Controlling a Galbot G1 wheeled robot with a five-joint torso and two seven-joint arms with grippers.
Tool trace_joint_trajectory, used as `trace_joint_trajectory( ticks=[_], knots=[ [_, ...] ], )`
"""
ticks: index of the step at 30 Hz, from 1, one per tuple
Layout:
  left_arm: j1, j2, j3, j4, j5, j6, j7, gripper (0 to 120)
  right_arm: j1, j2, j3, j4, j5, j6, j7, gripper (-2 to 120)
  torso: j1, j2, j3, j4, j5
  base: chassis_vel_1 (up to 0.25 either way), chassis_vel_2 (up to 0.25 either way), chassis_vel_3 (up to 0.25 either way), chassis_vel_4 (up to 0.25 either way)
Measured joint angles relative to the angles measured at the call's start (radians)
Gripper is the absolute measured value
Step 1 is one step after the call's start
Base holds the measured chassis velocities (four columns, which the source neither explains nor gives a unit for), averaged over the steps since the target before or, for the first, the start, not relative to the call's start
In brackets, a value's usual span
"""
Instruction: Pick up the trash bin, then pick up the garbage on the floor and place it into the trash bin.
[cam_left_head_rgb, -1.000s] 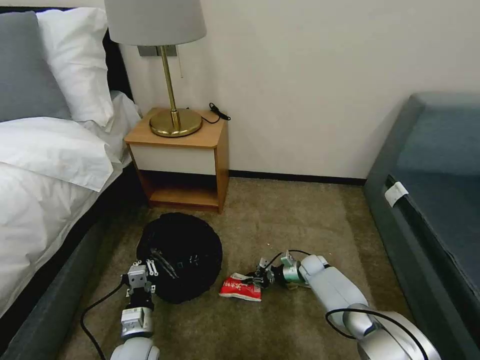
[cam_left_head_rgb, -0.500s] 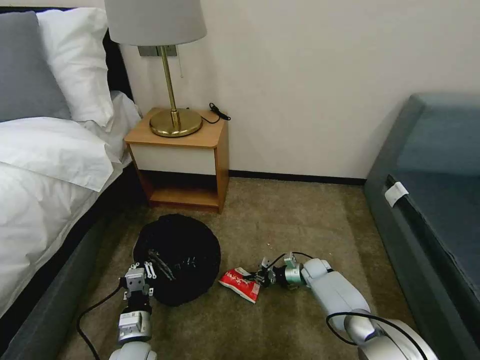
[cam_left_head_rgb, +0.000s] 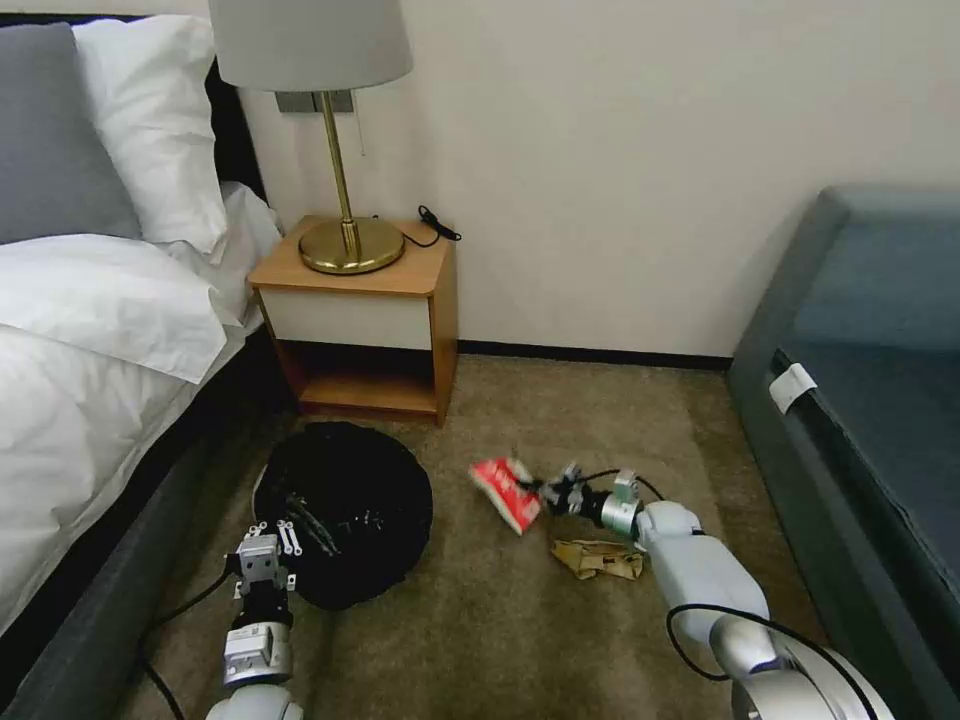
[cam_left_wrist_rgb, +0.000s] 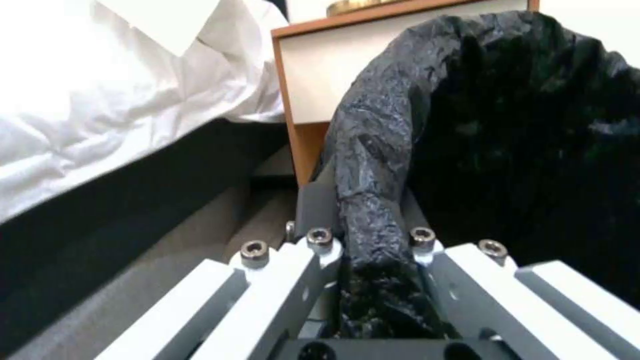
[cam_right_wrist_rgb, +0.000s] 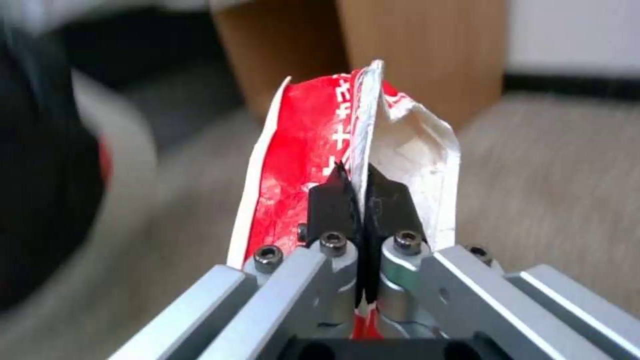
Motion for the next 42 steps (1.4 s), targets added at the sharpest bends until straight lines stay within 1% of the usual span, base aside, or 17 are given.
trace_joint_trajectory(
  ticks=[1, 2, 4, 5, 8, 10, 12, 13, 15, 17, 19, 20, 22, 31, 36, 41, 42],
  knots=[
    [-0.001, -0.001, 0.002, 0.003, 0.001, -0.001, 0.000, 4, -0.010, 0.001, -0.003, 0.031, 0.037, 0.000, 0.009, 0, 0.000, 0.000, 0.000, 0.0000, -0.0001, 0.000, 0.000, 0.000, 0.000],
    [-0.001, -0.001, 0.002, 0.003, 0.001, -0.001, 0.000, 4, -0.010, 0.001, -0.003, 0.031, 0.037, 0.000, 0.009, 0, 0.000, 0.000, 0.000, 0.0000, -0.0001, 0.000, 0.000, 0.000, 0.000],
    [-0.002, -0.004, 0.007, 0.009, 0.006, -0.003, -0.003, 4, -0.048, -0.001, -0.041, 0.145, 0.124, -0.009, 0.043, 0, 0.000, 0.000, 0.000, -0.0001, 0.0000, 0.000, 0.000, 0.000, 0.000],
    [-0.002, -0.004, 0.007, 0.009, 0.006, -0.003, -0.003, 4, -0.048, -0.001, -0.041, 0.145, 0.124, -0.009, 0.043, 0, 0.000, 0.000, 0.000, -0.0001, 0.0000, 0.000, 0.000, 0.000, 0.000],
    [-0.004, -0.006, 0.015, 0.015, 0.016, -0.004, -0.008, 4, -0.108, -0.001, -0.112, 0.329, 0.200, -0.029, 0.077, 0, 0.000, 0.000, 0.000, 0.0000, -0.0002, 0.000, 0.000, 0.000, 0.000],
    [-0.005, -0.006, 0.016, 0.016, 0.017, -0.004, -0.009, 4, -0.118, 0.000, -0.126, 0.360, 0.209, -0.034, 0.081, 0, 0.000, 0.000, 0.000, 0.0000, -0.0001, 0.000, 0.000, 0.000, 0.000],
    [-0.007, -0.009, 0.019, 0.018, 0.022, -0.003, -0.017, 4, -0.171, 0.006, -0.187, 0.500, 0.232, -0.054, 0.099, 0, 0.000, 0.000, 0.000, 0.0001, -0.0001, 0.000, 0.000, 0.000, 0.000],
    [-0.007, -0.009, 0.019, 0.018, 0.022, -0.003, -0.017, 4, -0.171, 0.006, -0.187, 0.500, 0.232, -0.054, 0.099, 0, 0.000, 0.000, 0.000, 0.0001, -0.0001, 0.000, 0.000, 0.000, 0.000],
    [-0.007, -0.010, 0.020, 0.018, 0.023, -0.002, -0.019, 4, -0.208, 0.010, -0.230, 0.583, 0.244, -0.067, 0.107, 0, 0.000, 0.000, 0.000, 0.0001, 0.0000, 0.000, 0.000, 0.000, 0.000],
    [-0.008, -0.010, 0.020, 0.018, 0.024, -0.001, -0.020, 4, -0.226, 0.010, -0.247, 0.617, 0.247, -0.072, 0.112, 0, 0.000, 0.000, 0.000, 0.0003, -0.0001, 0.000, 0.000, 0.000, 0.000],
    [-0.010, -0.010, 0.019, 0.019, 0.024, 0.005, -0.023, 4, -0.274, 0.013, -0.297, 0.706, 0.246, -0.074, 0.111, 0, 0.000, 0.000, 0.000, 0.0000, 0.0000, 0.000, 0.000, 0.000, 0.000],
    [-0.010, -0.010, 0.019, 0.019, 0.024, 0.005, -0.023, 4, -0.274, 0.013, -0.297, 0.706, 0.246, -0.074, 0.111, 0, 0.000, 0.000, 0.000, 0.0000, 0.0000, 0.000, 0.000, 0.000, 0.000],
    [-0.012, -0.010, 0.019, 0.020, 0.024, 0.010, -0.025, 4, -0.309, 0.013, -0.335, 0.767, 0.240, -0.075, 0.107, 0, 0.000, 0.000, 0.000, 0.0001, -0.0001, 0.000, 0.000, 0.000, 0.000],
    [-0.012, -0.014, 0.023, 0.016, 0.024, 0.013, -0.027, 4, -0.354, 0.017, -0.379, 0.788, 0.205, -0.073, 0.096, 0, 0.000, 0.000, 0.000, 0.0000, 0.0000, 0.000, 0.000, 0.000, 0.000],
    [-0.007, -0.017, 0.026, 0.019, 0.027, 0.008, -0.027, 4, -0.378, 0.035, -0.395, 0.714, 0.143, -0.045, 0.096, 0, 0.000, 0.000, 0.000, 0.0000, 0.0001, 0.000, 0.000, 0.000, 0.000],
    [0.001, -0.021, 0.032, 0.019, 0.028, 0.004, -0.027, 4, -0.375, 0.070, -0.395, 0.611, 0.083, 0.006, 0.147, 0, 0.000, 0.000, 0.000, 0.0000, 0.0000, 0.000, 0.000, 0.000, 0.000],
    [0.001, -0.021, 0.032, 0.019, 0.028, 0.004, -0.027, 4, -0.375, 0.070, -0.395, 0.611, 0.083, 0.006, 0.147, 0, 0.000, 0.000, 0.000, 0.0000, 0.0000, 0.000, 0.000, 0.000, 0.000]
  ],
)
